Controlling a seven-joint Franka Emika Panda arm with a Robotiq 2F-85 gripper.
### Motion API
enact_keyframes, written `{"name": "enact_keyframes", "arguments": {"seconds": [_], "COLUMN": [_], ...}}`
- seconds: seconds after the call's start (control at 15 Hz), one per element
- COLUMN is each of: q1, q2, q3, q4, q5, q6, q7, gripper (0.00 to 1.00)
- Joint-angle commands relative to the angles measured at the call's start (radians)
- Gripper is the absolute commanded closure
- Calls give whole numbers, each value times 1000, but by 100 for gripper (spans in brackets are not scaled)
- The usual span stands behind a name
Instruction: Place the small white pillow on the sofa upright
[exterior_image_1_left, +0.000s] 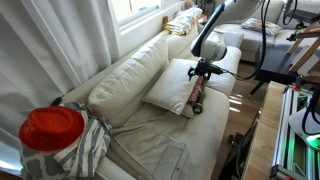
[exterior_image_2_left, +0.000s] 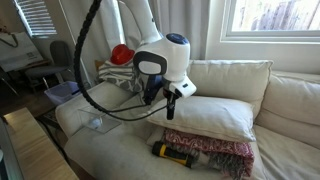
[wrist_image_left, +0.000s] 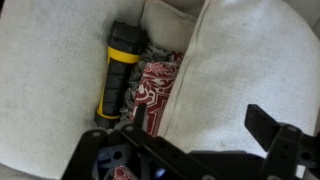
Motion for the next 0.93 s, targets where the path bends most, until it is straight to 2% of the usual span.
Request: {"name": "enact_keyframes", "arguments": {"seconds": [0.0, 0.07, 0.27, 0.6, 0.87], "q1": [-118, -51, -93, -97, -132], "q2": [113, 45, 89, 95, 145], "q3": [134, 59, 110, 115, 130], "q4": [92, 38, 71, 81, 131], "q5": [83, 30, 54, 56, 60], "q6": [110, 48, 93, 94, 140], "q7": [-135, -51, -97, -99, -143], "gripper": [0, 0, 0, 0, 0]}}
